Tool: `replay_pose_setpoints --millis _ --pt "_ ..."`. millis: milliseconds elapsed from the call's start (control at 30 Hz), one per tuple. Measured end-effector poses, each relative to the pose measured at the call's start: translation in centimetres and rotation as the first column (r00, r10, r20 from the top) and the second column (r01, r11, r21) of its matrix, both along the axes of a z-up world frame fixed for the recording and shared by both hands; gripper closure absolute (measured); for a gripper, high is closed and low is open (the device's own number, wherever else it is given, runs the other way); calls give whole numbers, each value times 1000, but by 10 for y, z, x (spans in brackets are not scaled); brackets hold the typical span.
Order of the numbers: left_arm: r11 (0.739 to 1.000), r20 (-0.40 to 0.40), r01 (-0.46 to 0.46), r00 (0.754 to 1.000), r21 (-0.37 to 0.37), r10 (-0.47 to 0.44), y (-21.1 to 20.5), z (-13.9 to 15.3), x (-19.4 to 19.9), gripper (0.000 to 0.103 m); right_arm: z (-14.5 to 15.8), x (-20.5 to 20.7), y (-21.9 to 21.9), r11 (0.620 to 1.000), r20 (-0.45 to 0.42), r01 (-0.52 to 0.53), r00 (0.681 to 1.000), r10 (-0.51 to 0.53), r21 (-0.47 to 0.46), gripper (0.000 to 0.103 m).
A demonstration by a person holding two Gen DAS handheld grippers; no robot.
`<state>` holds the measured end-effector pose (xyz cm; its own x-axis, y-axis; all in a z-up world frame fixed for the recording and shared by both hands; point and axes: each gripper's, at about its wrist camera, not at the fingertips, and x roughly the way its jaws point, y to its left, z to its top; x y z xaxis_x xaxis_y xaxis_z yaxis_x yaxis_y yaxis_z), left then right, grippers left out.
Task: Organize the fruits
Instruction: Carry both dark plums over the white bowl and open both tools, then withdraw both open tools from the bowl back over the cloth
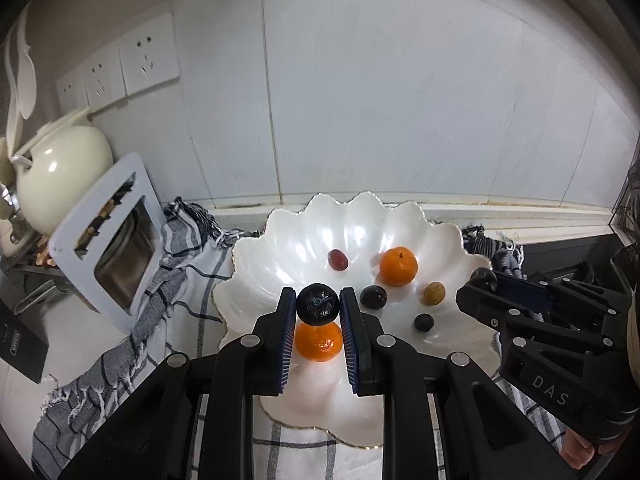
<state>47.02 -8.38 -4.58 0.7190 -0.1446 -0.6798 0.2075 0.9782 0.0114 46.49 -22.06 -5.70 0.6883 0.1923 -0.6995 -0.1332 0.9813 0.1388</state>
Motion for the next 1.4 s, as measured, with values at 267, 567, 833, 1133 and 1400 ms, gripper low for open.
replay_pose_setpoints --millis 267,567,833,1133,1400 --pt "1000 -66 4 998 -1 -4 -1 -14 17 68 -8 13 1 1000 -40 12 999 -13 -18 62" --pt "997 -31 -23 999 78 25 5 -10 2 47 -7 3 1 998 -22 38 999 -39 -52 53" --pt "990 69 -57 996 131 49 19 10 -35 30 8 -33 9 992 46 83 996 -79 -89 41" --pt "992 155 -64 987 111 46 35 36 -88 16 35 -89 15 983 147 148 980 -131 -111 30" --pt "993 210 -95 974 63 80 39 58 -143 14 56 -145 11 987 211 137 971 -116 -87 24"
